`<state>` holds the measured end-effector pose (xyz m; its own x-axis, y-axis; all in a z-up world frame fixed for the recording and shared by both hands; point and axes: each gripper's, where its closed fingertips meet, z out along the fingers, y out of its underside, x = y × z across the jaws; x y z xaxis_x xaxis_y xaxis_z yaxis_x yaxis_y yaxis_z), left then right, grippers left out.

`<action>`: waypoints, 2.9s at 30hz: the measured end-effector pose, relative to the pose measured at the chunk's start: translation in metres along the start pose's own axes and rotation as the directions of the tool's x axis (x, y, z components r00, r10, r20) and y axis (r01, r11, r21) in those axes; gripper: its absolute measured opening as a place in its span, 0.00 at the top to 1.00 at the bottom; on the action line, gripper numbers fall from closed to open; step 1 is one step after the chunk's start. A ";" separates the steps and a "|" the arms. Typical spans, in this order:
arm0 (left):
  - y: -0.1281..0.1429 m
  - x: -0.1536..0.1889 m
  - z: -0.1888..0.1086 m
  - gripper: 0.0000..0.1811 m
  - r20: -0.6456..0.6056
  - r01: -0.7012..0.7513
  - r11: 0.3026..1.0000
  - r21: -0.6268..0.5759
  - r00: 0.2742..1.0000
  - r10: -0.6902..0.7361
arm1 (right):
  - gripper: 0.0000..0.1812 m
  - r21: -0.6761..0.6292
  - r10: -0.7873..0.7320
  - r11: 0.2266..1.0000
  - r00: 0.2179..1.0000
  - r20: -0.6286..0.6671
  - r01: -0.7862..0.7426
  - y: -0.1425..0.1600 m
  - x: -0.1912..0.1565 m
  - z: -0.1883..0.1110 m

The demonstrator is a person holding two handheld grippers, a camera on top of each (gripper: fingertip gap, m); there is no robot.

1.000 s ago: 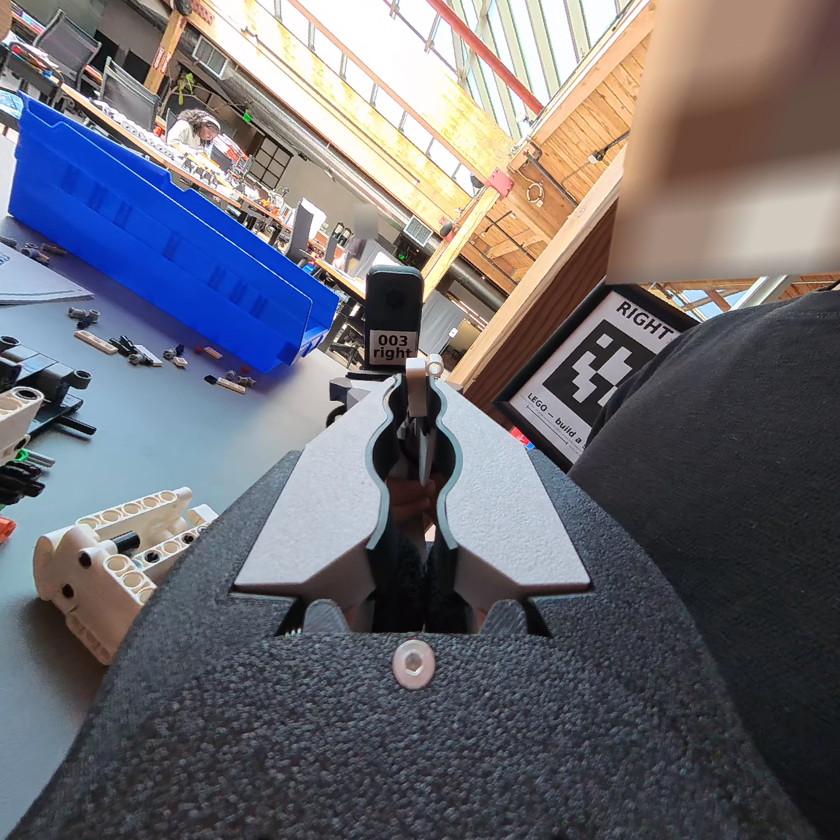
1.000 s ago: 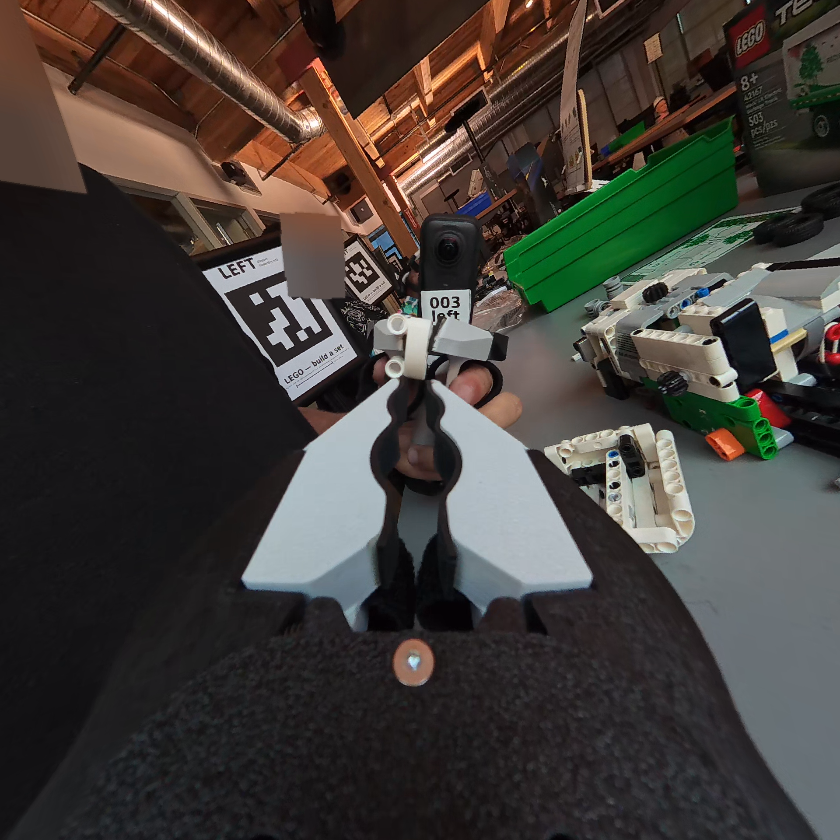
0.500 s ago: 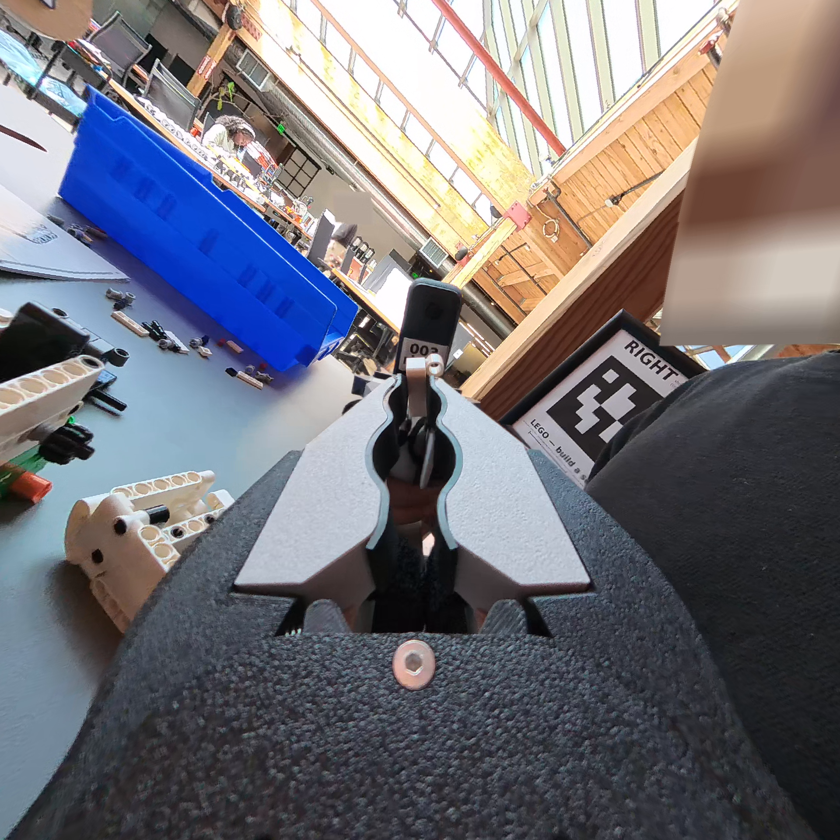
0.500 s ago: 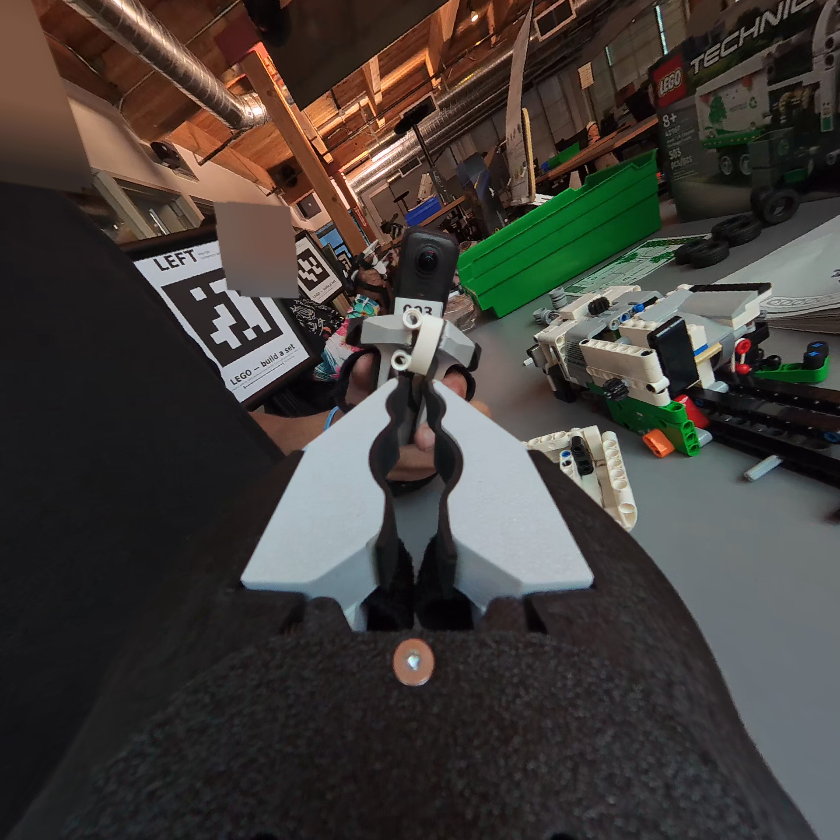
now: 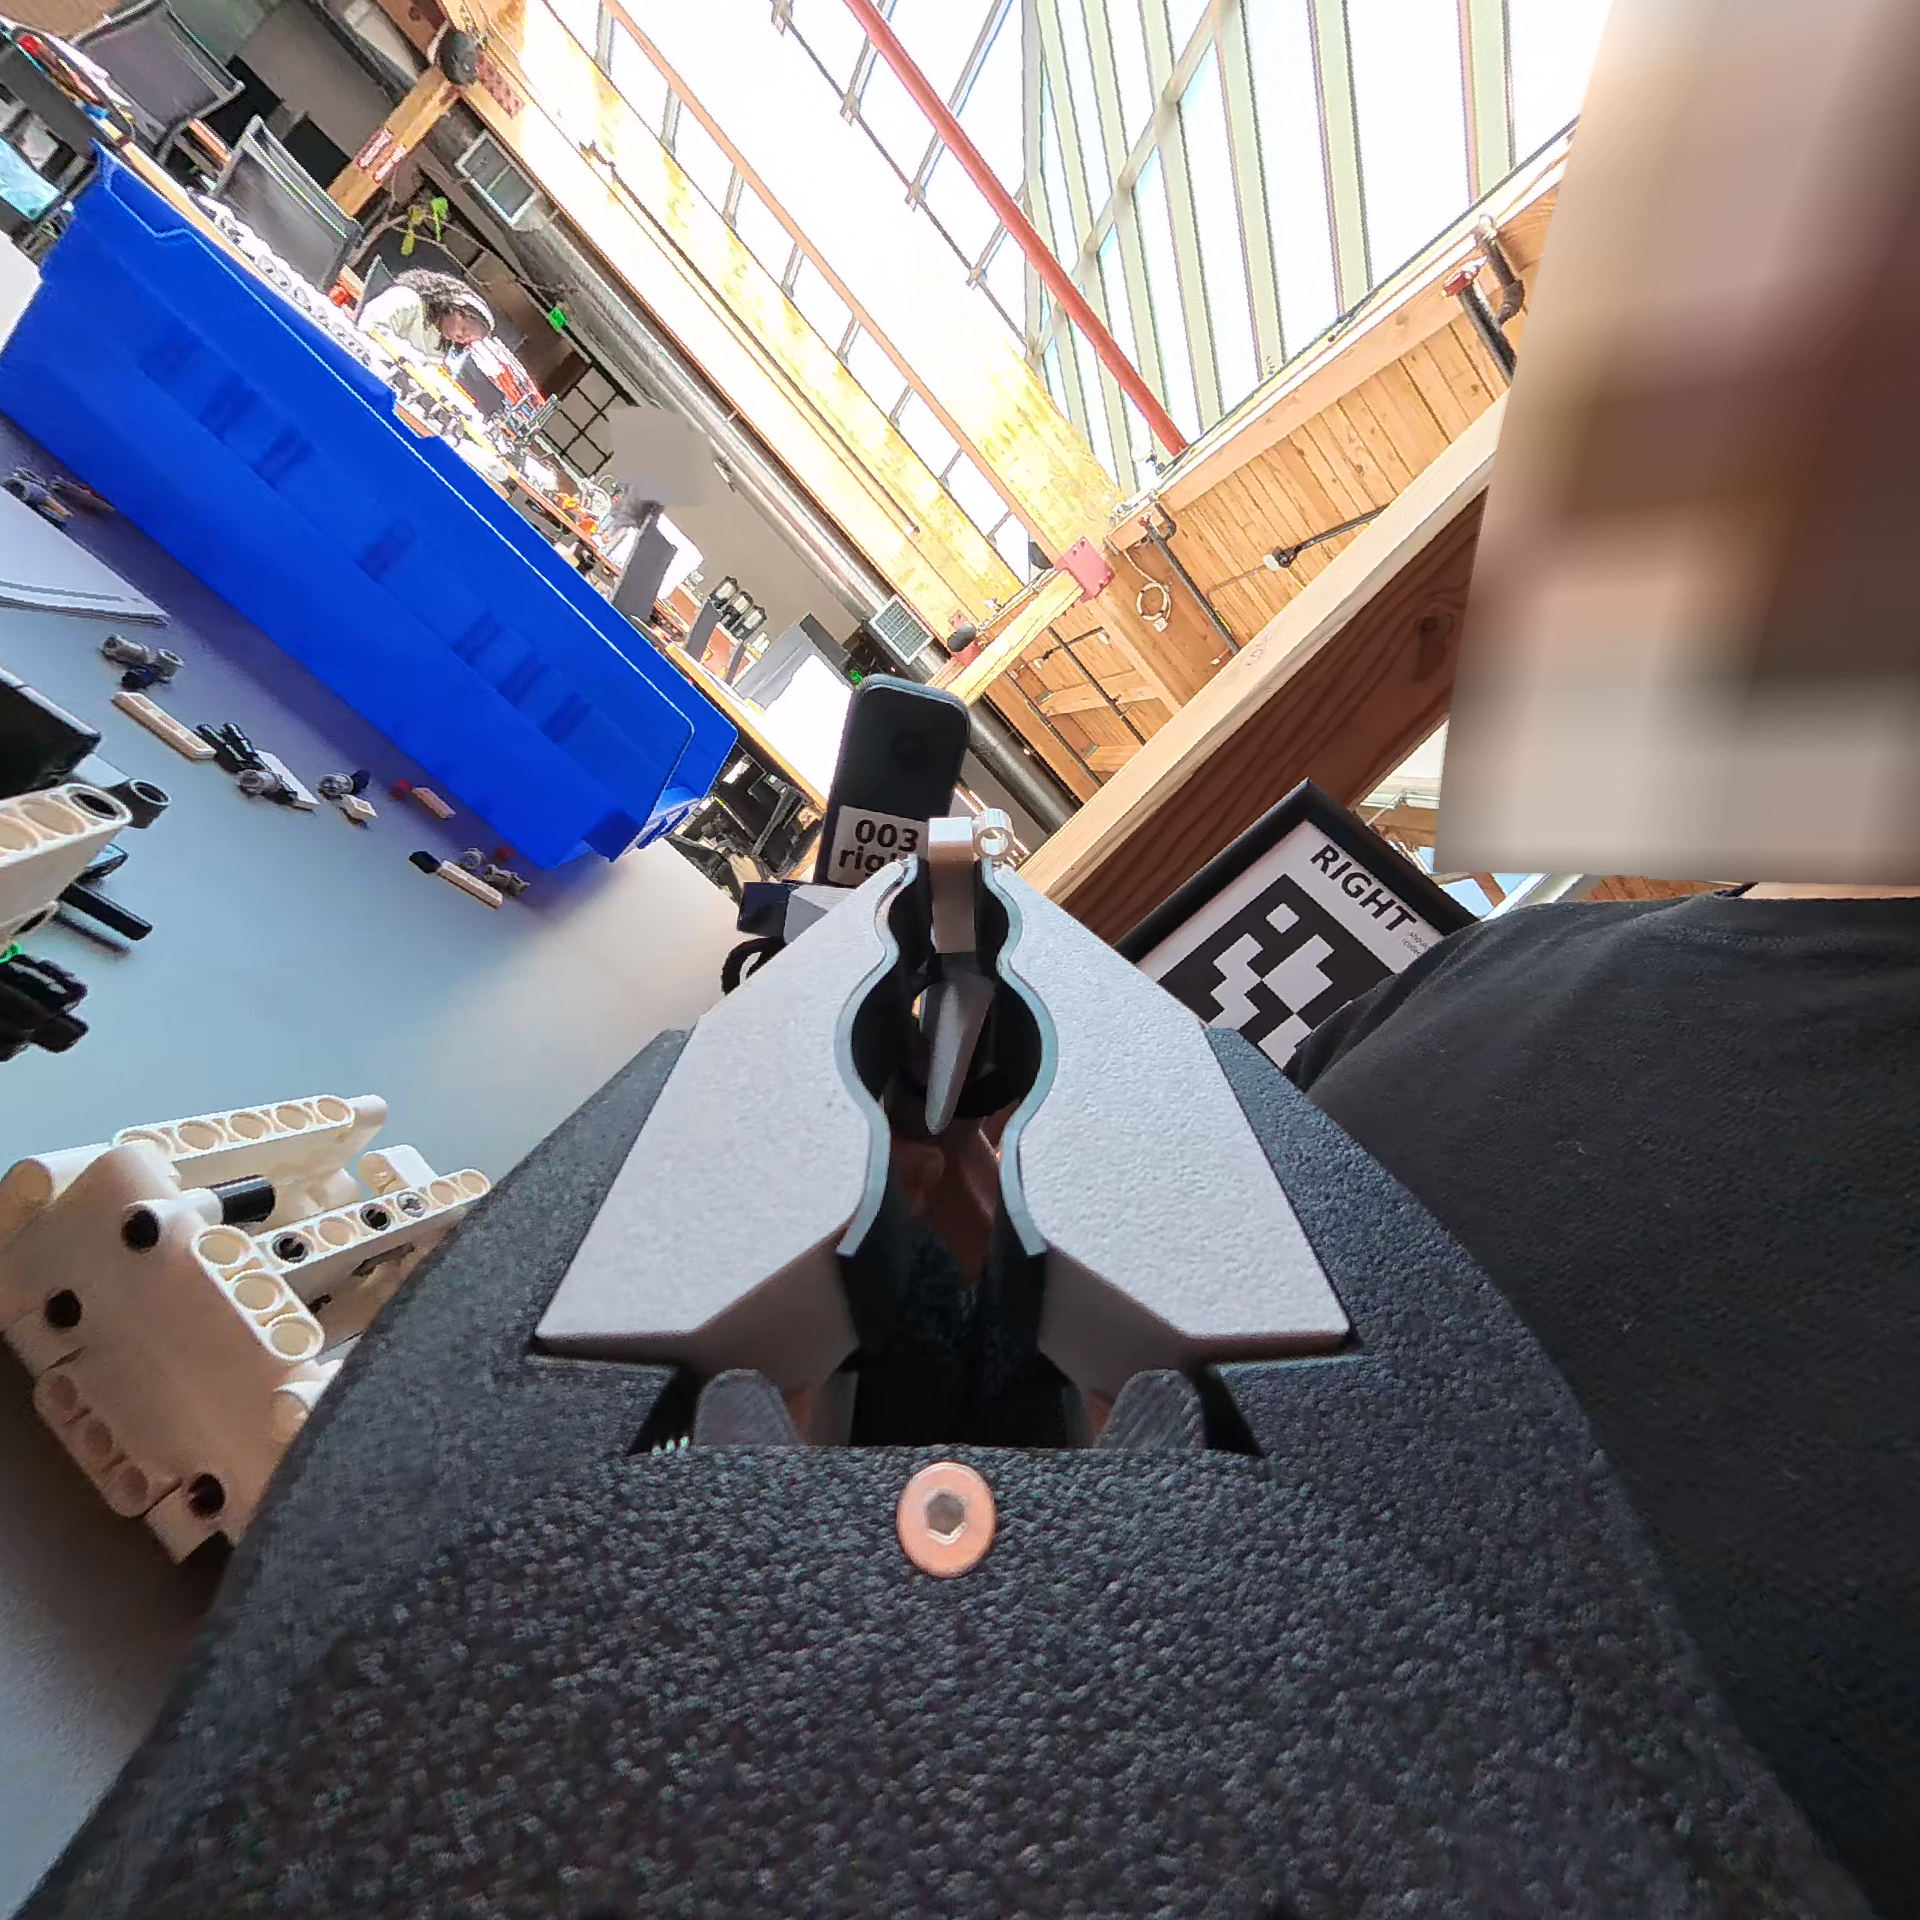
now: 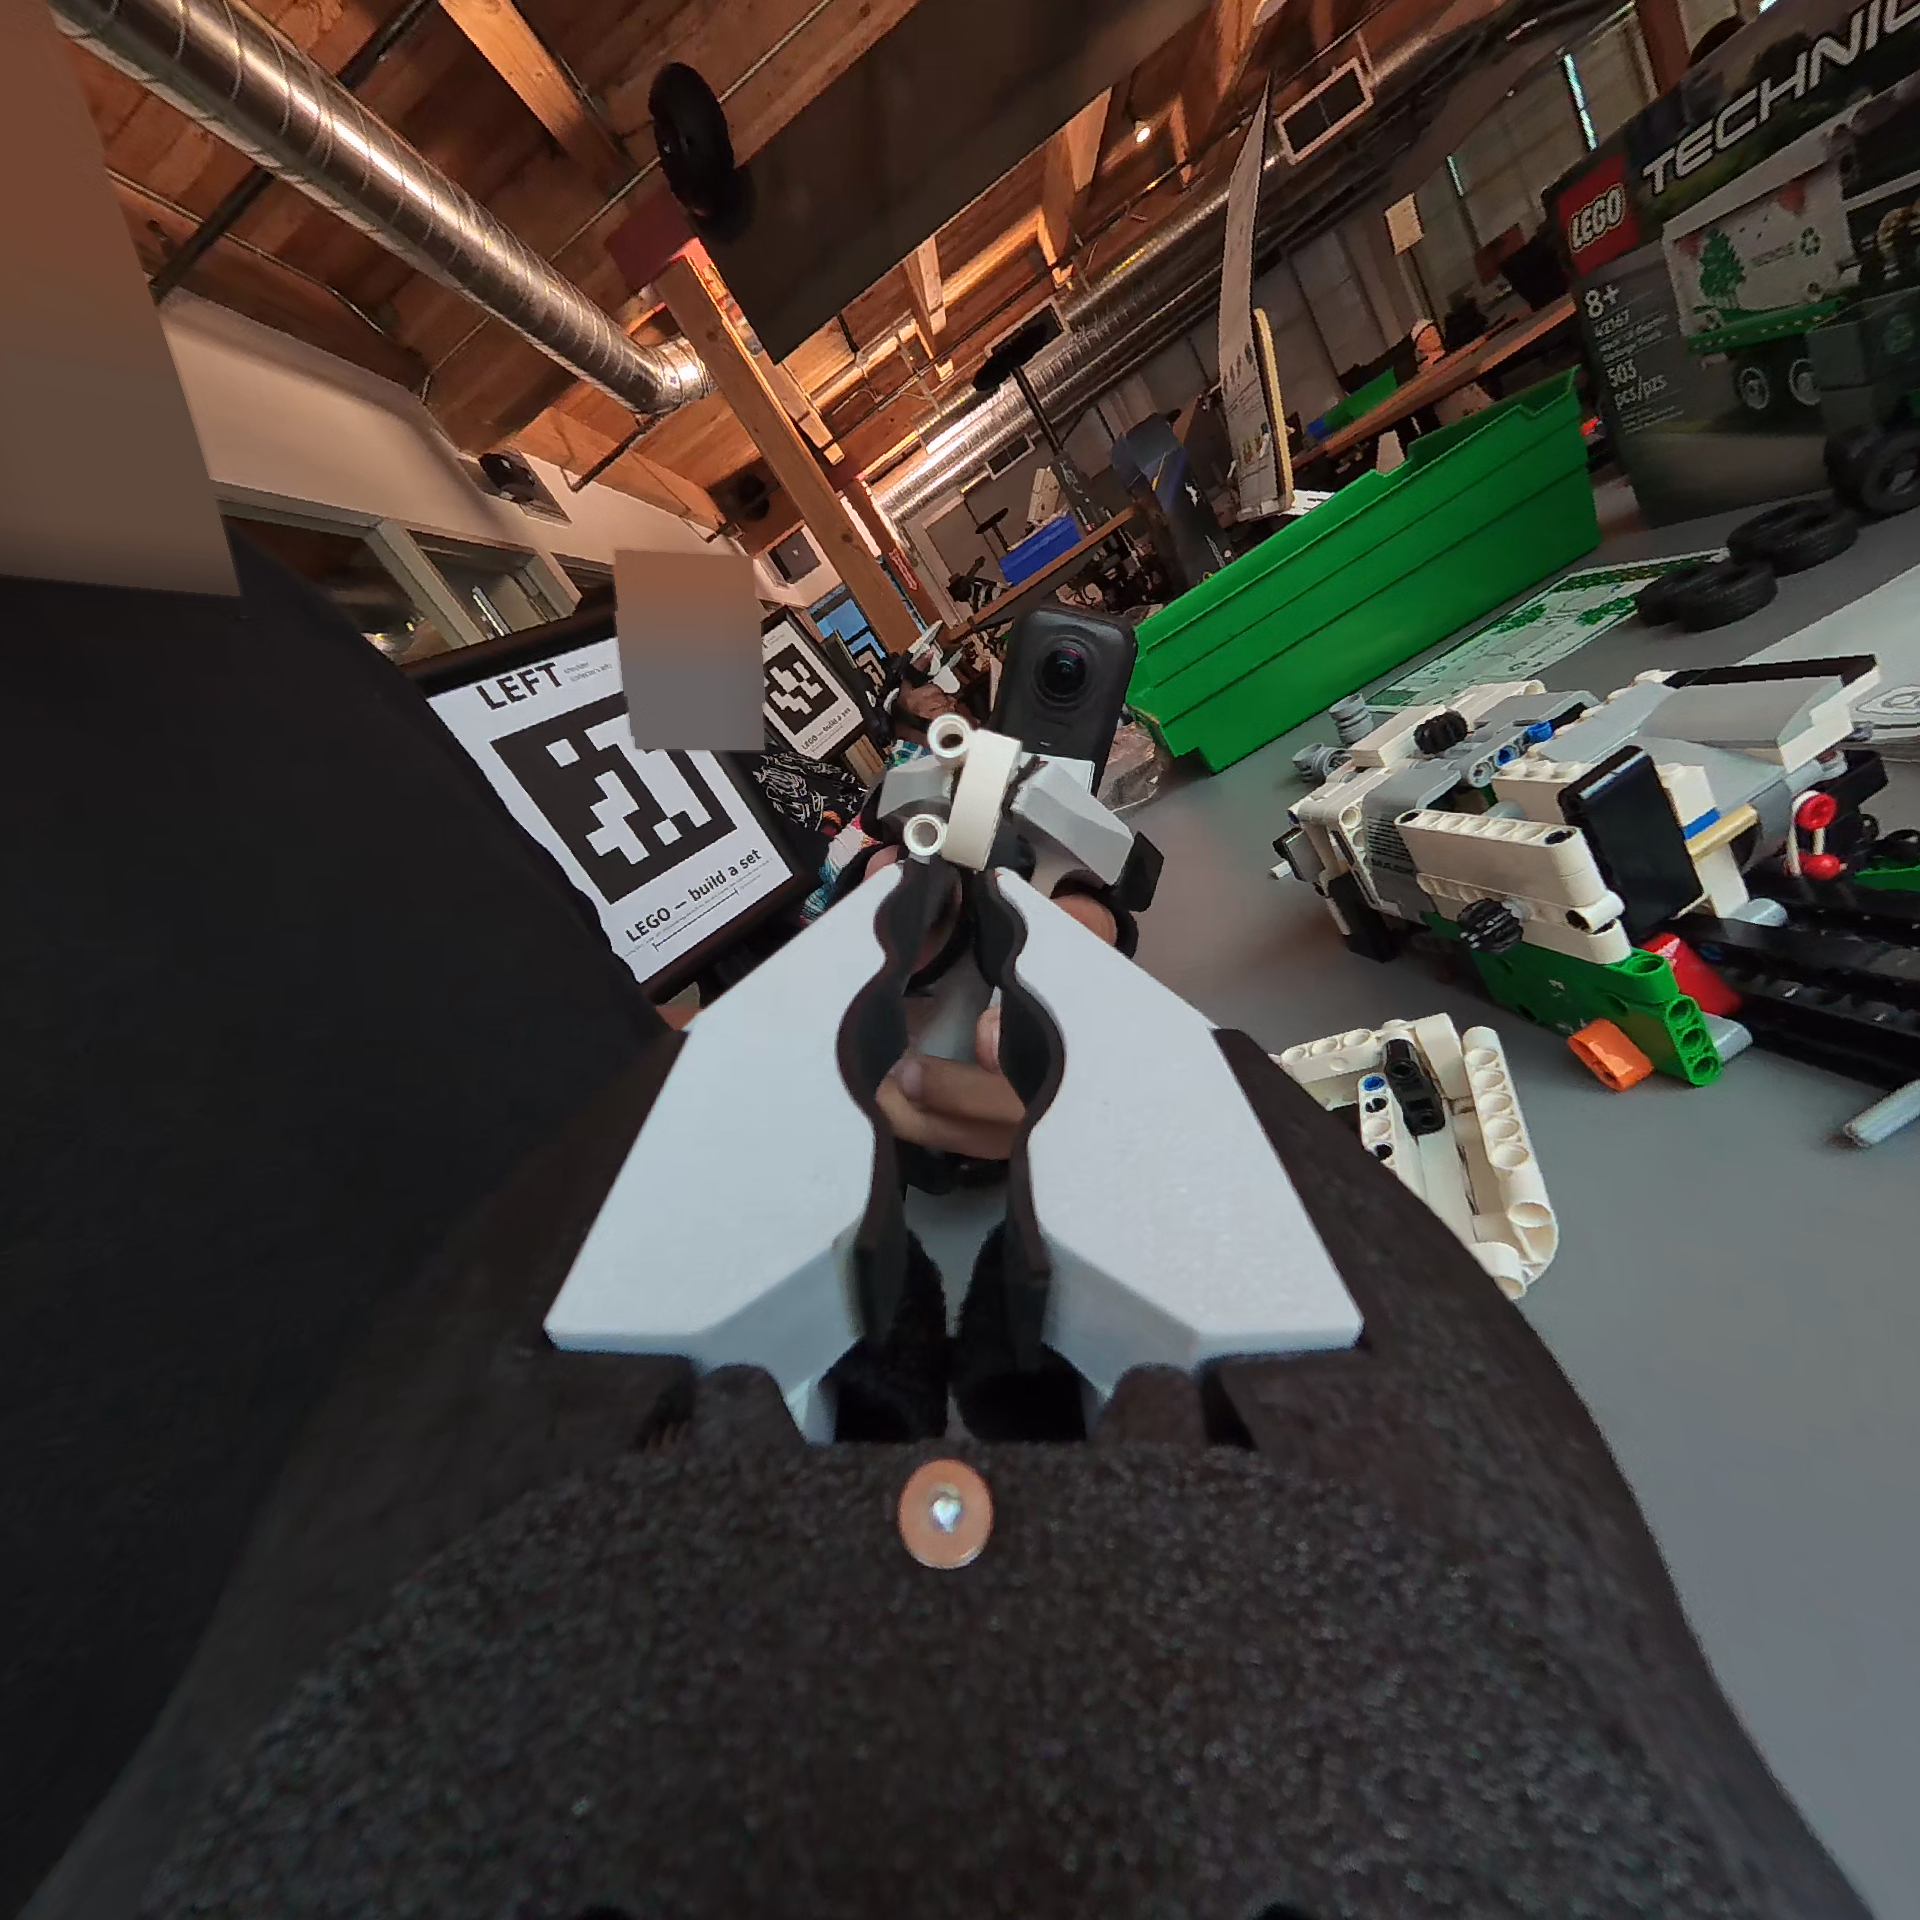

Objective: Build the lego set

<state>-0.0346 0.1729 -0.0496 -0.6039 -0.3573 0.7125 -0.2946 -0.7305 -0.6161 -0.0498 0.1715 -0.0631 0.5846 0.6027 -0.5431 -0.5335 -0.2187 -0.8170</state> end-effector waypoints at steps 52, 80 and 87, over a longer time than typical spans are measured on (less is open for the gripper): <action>0.017 -0.027 -0.011 0.95 0.266 -0.281 0.929 -0.241 0.901 0.342 | 0.97 -0.029 0.023 0.999 0.992 -0.127 -0.027 0.005 0.025 -0.006; 0.011 -0.048 -0.012 0.96 0.426 -0.340 0.884 -0.321 0.782 0.455 | 0.96 -0.613 -0.882 0.430 0.164 -0.442 0.662 0.002 0.053 -0.011; 0.014 -0.036 -0.025 0.96 0.274 -0.426 0.794 -0.434 0.777 0.567 | 0.95 -0.427 -0.768 0.637 0.480 -0.423 0.642 0.008 0.034 -0.003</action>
<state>-0.0356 0.1902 -0.0917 -0.4328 -0.8514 0.2964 -0.2976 -0.1754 -0.9384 -0.0322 0.1883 -0.0889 0.9493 0.1330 0.2850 0.2968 -0.0796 -0.9516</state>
